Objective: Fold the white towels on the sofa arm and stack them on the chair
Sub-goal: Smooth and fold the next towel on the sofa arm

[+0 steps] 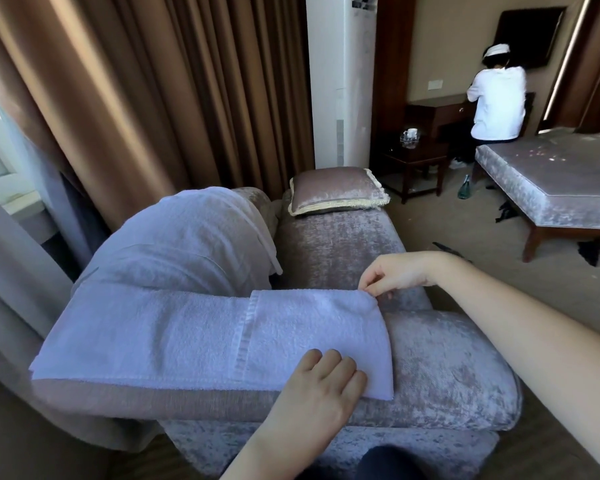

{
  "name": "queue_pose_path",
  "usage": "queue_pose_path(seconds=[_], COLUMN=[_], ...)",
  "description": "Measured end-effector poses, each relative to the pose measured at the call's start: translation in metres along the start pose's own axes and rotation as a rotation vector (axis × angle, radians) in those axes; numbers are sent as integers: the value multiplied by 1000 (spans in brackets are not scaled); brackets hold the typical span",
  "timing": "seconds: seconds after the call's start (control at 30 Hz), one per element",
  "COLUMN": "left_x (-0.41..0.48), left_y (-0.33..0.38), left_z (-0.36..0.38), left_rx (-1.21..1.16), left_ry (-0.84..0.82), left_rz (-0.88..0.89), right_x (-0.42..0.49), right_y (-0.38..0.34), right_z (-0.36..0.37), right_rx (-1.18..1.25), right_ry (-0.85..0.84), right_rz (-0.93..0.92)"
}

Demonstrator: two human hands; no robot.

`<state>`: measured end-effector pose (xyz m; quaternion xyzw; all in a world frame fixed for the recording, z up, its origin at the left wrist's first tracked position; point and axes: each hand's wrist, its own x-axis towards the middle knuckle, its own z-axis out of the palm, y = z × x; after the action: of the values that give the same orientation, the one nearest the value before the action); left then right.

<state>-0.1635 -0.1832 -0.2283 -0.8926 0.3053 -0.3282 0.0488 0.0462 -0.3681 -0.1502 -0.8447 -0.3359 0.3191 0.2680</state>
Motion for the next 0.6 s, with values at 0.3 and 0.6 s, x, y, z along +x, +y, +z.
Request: queue_pose_path(seconds=[0.3, 0.6], left_x=[1, 22], left_y=[7, -69], left_z=[-2, -14], left_rx=[-23, -248], left_ry=[-10, 81], left_rz=[23, -323], right_x=[4, -1], right_y=[-4, 5], right_z=[8, 27], right_rx=[-112, 40], right_ry=[254, 298], right_rz=[3, 58])
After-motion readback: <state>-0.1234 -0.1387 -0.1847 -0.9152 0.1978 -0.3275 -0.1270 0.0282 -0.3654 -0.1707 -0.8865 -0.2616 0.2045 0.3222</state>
